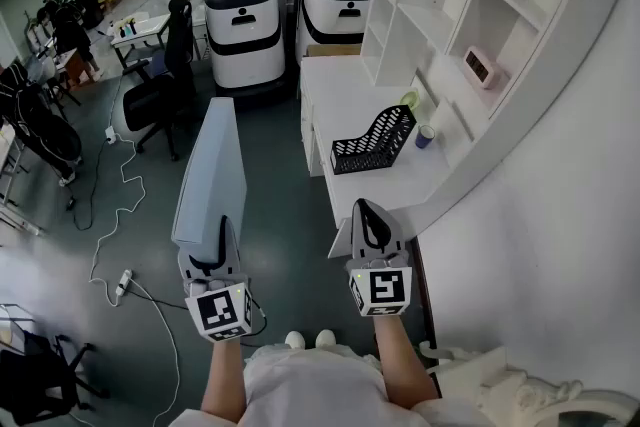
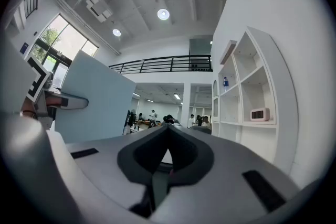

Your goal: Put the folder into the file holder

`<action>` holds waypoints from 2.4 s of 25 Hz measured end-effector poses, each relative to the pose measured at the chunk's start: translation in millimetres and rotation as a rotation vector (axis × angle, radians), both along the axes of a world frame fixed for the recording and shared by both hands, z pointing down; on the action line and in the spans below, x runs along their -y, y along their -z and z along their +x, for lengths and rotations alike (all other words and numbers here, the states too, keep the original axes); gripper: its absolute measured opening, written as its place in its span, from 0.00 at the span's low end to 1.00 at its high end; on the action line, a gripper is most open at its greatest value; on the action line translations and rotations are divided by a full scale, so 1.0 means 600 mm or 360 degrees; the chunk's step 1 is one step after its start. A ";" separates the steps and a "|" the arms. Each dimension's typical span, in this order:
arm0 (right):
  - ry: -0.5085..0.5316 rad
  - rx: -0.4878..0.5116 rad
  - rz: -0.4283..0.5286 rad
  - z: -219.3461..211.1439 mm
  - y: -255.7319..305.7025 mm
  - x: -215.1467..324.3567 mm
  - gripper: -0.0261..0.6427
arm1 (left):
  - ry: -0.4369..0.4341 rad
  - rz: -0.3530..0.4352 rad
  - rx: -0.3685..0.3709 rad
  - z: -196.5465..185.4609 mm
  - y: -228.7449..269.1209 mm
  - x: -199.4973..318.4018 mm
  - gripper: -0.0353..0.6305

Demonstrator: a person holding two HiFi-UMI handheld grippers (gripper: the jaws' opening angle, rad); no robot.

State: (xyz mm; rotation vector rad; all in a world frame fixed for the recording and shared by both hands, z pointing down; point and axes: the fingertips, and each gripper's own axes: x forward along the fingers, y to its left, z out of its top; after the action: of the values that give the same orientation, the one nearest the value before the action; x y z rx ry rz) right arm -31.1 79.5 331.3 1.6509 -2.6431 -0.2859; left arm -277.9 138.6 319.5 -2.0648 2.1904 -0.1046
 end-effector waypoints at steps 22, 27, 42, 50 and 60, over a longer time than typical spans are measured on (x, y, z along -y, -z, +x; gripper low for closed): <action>-0.0089 0.0065 -0.0019 0.088 -0.017 0.010 0.02 | -0.0038 -0.0020 0.0003 0.087 -0.011 0.025 0.25; -0.0043 0.0074 -0.0035 0.108 -0.025 0.030 0.02 | -0.0009 -0.0027 0.0011 0.112 -0.012 0.043 0.25; 0.0026 0.0043 -0.0036 0.088 -0.055 0.275 0.02 | 0.0100 -0.0004 -0.0013 0.098 -0.040 0.285 0.26; -0.0075 0.0038 -0.0027 0.099 -0.041 0.445 0.02 | -0.0057 0.0038 -0.0018 0.108 -0.032 0.490 0.26; -0.0181 0.0084 -0.0042 0.148 -0.038 0.552 0.02 | -0.0482 0.0031 -0.0017 0.192 -0.028 0.629 0.24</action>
State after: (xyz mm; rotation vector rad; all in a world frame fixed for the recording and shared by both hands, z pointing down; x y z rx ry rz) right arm 57.6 -251.6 353.8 1.8167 -2.5649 -0.2074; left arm -162.6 -238.7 336.6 -2.3597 1.8480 -0.0416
